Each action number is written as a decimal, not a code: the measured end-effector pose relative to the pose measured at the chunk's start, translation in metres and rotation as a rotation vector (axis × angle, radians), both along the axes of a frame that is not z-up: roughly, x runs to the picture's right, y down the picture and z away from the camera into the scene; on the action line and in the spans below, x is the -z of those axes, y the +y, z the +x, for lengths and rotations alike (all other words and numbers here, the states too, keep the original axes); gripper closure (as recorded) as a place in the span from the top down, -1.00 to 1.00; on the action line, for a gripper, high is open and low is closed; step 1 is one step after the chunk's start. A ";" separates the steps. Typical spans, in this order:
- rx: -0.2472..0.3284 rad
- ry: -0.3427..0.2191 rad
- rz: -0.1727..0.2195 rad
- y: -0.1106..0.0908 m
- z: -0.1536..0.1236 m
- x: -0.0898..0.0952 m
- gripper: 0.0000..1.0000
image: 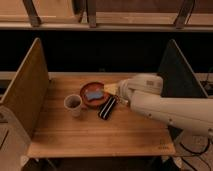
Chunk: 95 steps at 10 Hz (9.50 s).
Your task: Drag the ceramic bowl in a circle
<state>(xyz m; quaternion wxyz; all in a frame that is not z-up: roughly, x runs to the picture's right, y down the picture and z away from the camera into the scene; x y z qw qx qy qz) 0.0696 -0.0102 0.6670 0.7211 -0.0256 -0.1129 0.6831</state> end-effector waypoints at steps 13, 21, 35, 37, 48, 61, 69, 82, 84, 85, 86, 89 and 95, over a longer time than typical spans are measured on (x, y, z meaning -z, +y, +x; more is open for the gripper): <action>0.000 0.000 0.000 0.000 0.000 0.000 0.60; -0.001 0.006 0.000 -0.001 0.002 -0.001 0.60; 0.039 0.014 -0.249 -0.026 -0.013 -0.130 0.60; 0.039 0.002 -0.263 -0.027 -0.015 -0.133 0.60; -0.068 -0.034 -0.469 0.007 -0.028 -0.195 0.60; -0.054 -0.058 -0.668 0.044 -0.050 -0.234 0.60; 0.005 -0.033 -0.731 0.066 -0.070 -0.255 0.57; 0.123 -0.081 -0.750 0.080 -0.112 -0.249 -1.00; 0.148 -0.079 -0.746 0.085 -0.113 -0.242 -1.00; 0.145 -0.068 -0.750 0.088 -0.107 -0.242 -1.00; 0.135 -0.043 -0.756 0.089 -0.096 -0.244 -1.00; 0.074 0.065 -0.742 0.071 -0.050 -0.262 -1.00; 0.214 0.110 -0.740 0.048 -0.095 -0.295 -1.00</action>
